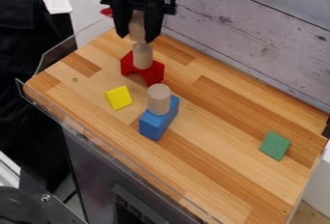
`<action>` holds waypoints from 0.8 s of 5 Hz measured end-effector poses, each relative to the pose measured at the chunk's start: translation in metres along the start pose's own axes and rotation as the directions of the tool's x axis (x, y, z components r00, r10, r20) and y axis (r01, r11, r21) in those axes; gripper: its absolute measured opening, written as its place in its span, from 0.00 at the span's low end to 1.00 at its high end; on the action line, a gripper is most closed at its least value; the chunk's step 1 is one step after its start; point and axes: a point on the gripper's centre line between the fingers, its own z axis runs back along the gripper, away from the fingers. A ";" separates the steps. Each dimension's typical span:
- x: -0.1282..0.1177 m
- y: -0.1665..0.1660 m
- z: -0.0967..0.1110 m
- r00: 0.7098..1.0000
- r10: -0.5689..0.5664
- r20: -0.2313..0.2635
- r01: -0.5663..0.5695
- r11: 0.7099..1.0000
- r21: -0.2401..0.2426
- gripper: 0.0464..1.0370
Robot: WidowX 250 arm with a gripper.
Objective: Put the cube on top of the cylinder
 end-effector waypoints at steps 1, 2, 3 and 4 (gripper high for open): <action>0.001 0.005 -0.002 1.000 0.008 -0.006 -0.008 1.000 -0.005 0.54; 0.002 0.007 -0.006 1.000 0.016 -0.019 -0.016 1.000 -0.008 0.54; 0.002 0.007 -0.008 0.999 0.013 -0.030 -0.014 1.000 -0.010 0.54; 0.001 0.006 -0.009 0.999 0.010 -0.037 -0.010 1.000 -0.013 0.54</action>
